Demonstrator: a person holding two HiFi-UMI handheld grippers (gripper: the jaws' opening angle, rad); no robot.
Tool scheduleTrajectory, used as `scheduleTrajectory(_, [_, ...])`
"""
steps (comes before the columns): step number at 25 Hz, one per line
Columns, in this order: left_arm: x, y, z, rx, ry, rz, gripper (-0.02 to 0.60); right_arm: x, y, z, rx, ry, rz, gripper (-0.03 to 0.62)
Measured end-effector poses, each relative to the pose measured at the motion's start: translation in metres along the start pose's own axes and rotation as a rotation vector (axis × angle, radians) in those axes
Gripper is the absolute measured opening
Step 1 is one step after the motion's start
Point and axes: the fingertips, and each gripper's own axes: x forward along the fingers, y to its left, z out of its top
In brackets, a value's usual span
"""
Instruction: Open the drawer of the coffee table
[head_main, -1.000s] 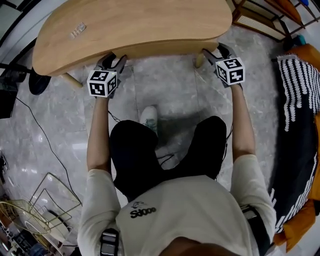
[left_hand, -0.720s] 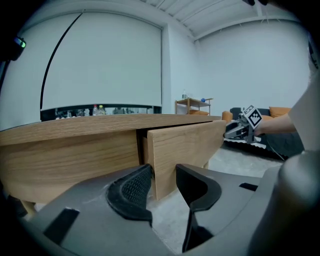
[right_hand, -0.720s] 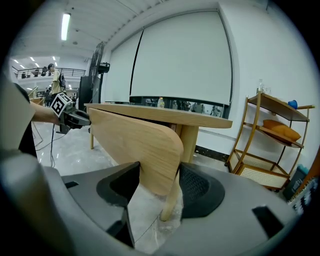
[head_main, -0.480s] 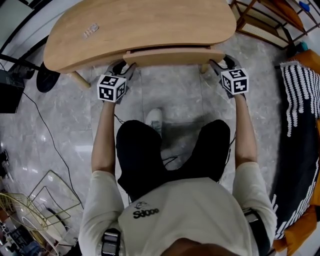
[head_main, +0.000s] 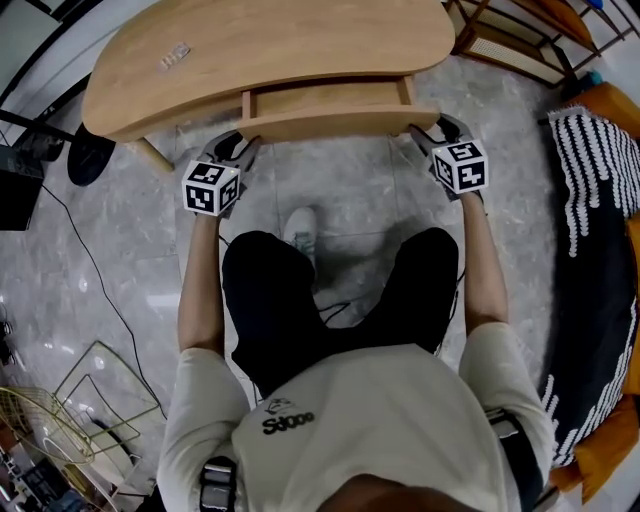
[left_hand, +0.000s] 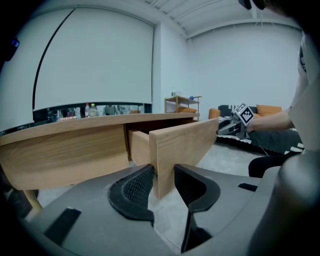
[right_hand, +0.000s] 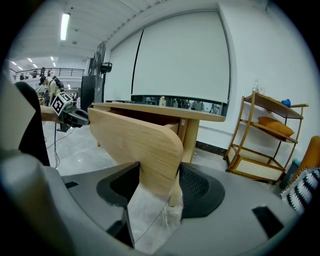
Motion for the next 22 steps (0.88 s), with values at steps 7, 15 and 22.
scheduleTrajectory(7, [-0.019, -0.018, -0.008, -0.006, -0.019, -0.035, 0.14, -0.022, 0.014, -0.01, 0.008, 0.005, 0.007, 0.236])
scheduleTrajectory(15, [-0.041, -0.04, -0.025, -0.018, -0.026, -0.052, 0.138, -0.047, 0.035, -0.029, 0.031, 0.02, 0.006, 0.235])
scheduleTrajectory(22, [-0.057, -0.05, -0.029, -0.05, -0.038, -0.037, 0.138, -0.066, 0.048, -0.032, 0.056, 0.004, 0.014, 0.233])
